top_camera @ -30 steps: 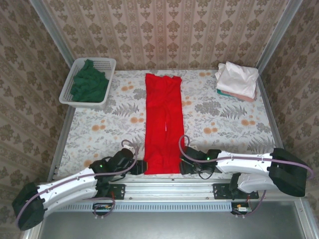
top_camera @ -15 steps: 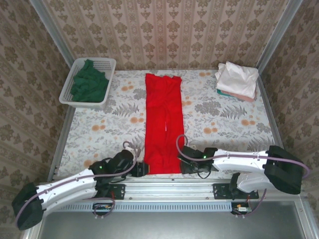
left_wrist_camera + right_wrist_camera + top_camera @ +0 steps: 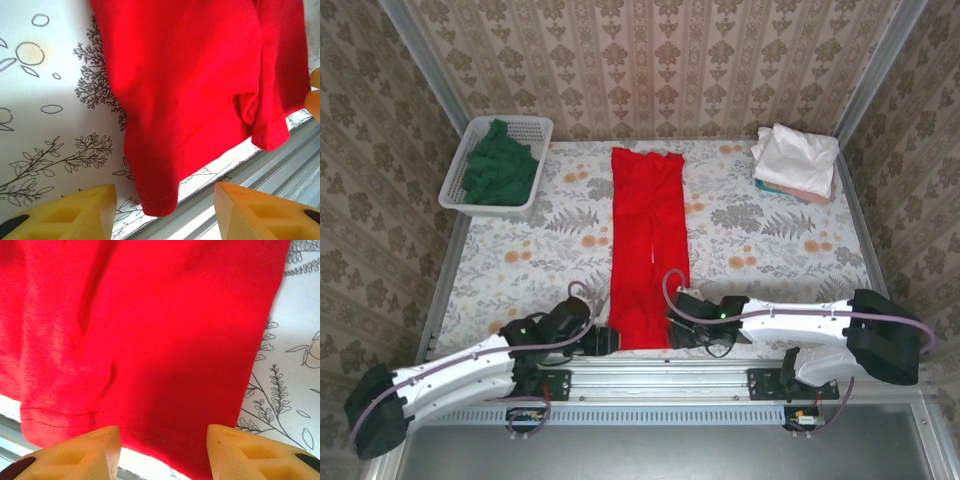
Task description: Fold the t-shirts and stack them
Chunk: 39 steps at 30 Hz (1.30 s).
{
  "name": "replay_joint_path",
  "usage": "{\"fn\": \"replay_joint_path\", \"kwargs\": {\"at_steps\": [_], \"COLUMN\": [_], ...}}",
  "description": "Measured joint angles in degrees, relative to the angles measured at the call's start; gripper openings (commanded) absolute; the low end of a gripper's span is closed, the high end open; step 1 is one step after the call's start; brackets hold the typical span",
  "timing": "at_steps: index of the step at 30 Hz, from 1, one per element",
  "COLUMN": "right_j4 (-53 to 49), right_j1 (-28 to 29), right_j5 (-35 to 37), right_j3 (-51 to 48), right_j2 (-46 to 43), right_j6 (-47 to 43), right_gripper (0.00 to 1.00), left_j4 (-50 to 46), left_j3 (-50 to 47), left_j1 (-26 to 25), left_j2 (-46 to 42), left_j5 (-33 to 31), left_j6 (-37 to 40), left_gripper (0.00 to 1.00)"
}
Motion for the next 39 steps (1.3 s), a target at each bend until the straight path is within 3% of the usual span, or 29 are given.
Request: {"fn": "replay_joint_path", "kwargs": {"at_steps": [9,17,24,29,32,39], "right_j4": [-2.2,-1.4,-0.7,-1.2,-0.7,-3.6], "right_j1": [0.4,0.4,0.8,0.9,1.3,0.3], "right_j5": [1.2,1.1,2.2,3.0,3.3,4.4], "right_j3": [-0.2,-1.1,-1.6,-1.8,-1.8,3.4], "right_j2": [-1.2,0.0,1.5,0.9,-0.2,-2.4], "right_j6": [1.0,1.2,2.3,3.0,2.9,0.5], "right_gripper": [0.55,0.54,0.37,0.15,0.04,0.0], "left_j4": [4.9,5.8,7.1,8.9,10.7,9.9], "left_j3": [-0.6,-0.7,-1.0,-1.1,-1.0,3.2], "left_j1": [-0.4,-0.4,-0.4,-0.7,-0.7,1.4], "left_j2": [4.3,6.1,7.3,7.3,7.3,6.1], "left_j5": [0.5,0.3,0.5,1.5,1.8,2.1], "left_j6": [-0.6,-0.6,-0.5,-0.4,-0.4,1.2], "left_gripper": [0.48,0.41,0.18,0.0,0.0,0.0]}}
